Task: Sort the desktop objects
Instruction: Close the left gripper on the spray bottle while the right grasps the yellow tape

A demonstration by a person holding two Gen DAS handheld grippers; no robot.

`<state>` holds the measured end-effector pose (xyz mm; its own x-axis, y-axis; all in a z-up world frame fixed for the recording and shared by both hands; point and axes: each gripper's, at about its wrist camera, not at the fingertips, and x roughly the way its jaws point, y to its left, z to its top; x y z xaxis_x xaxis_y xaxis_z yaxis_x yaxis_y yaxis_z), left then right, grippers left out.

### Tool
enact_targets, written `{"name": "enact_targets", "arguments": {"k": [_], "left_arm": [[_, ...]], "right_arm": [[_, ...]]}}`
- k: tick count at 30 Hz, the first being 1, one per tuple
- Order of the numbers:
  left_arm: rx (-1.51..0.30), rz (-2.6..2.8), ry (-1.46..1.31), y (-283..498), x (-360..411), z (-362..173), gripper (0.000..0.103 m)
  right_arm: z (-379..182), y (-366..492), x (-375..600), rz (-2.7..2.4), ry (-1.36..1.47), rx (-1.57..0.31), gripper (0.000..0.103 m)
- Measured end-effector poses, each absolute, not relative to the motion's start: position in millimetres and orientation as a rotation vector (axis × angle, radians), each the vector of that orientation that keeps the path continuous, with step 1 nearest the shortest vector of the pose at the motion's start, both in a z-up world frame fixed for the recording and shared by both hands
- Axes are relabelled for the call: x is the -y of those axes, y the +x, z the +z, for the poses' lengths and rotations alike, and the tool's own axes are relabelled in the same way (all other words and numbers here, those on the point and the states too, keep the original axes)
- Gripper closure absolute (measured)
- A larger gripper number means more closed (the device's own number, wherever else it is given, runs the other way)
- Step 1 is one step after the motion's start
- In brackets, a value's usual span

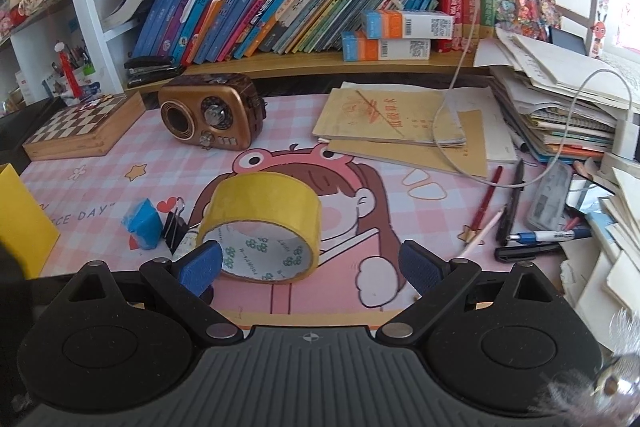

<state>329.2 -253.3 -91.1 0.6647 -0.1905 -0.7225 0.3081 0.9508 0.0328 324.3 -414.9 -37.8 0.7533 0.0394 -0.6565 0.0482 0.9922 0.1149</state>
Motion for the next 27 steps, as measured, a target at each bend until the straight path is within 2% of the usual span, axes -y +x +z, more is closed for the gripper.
{"name": "enact_targets", "arguments": {"k": [12,19,25,26,27], "left_arm": [[-0.792,-0.23,0.05,262,187,-55,0.072],[-0.782,-0.184,-0.052,242,159,-37,0.072],[-0.76,-0.169,-0.058,236,151,-29,0.072],[-0.76,-0.17,-0.06,236,151,-29,0.072],[-0.758,-0.172,-0.062,235,150,-29,0.072]], "right_arm": [[-76,352,368,0.044,0.005,-0.73,0.0],[-101,368,363,-0.025,-0.01,-0.724,0.0],[-102,370,363,-0.023,-0.053,-0.688,0.004],[-102,370,363,-0.014,-0.064,-0.687,0.014],[-101,370,363,-0.008,-0.072,-0.688,0.015]]}}
